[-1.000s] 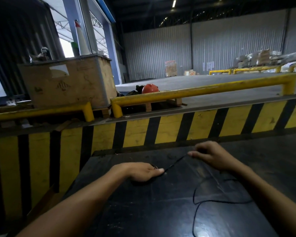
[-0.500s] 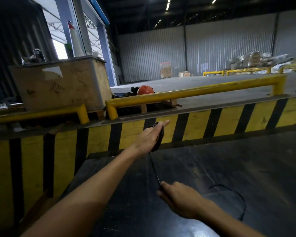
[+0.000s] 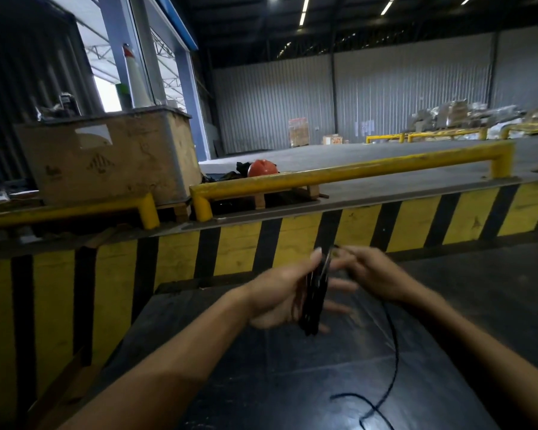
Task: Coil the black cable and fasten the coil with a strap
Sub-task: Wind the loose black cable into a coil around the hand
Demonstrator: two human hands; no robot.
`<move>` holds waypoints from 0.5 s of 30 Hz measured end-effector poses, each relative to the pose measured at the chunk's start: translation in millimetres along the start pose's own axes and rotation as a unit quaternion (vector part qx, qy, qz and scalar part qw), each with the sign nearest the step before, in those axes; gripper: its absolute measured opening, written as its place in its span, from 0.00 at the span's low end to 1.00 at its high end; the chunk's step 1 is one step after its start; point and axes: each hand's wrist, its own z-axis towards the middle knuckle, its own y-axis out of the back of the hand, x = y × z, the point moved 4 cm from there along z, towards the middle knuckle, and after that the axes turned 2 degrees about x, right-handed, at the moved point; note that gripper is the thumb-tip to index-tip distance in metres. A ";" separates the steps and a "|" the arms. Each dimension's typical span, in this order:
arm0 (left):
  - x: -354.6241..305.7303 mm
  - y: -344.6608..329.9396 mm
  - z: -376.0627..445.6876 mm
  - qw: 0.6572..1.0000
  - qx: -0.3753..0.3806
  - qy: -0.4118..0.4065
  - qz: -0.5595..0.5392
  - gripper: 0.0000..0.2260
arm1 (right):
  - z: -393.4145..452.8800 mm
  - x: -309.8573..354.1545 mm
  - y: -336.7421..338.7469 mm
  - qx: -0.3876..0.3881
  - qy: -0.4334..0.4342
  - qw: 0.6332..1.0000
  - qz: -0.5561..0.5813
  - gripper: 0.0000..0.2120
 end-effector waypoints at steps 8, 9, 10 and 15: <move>-22.5 31.6 7.1 0.955 -0.246 -0.149 0.077 0.18 | -24.8 12.1 -99.7 0.134 0.011 0.987 -0.085 0.10; -20.4 42.7 1.2 0.928 -0.301 -0.143 0.166 0.19 | -22.1 9.2 -88.0 0.159 -0.006 0.983 -0.095 0.10; -16.6 53.3 -3.7 0.902 -0.334 -0.125 0.244 0.20 | -17.7 6.3 -72.9 0.170 -0.024 0.982 -0.082 0.10; 22.0 56.2 -7.2 0.902 -0.232 0.100 0.350 0.22 | 10.2 4.6 1.3 0.114 -0.031 0.986 -0.114 0.05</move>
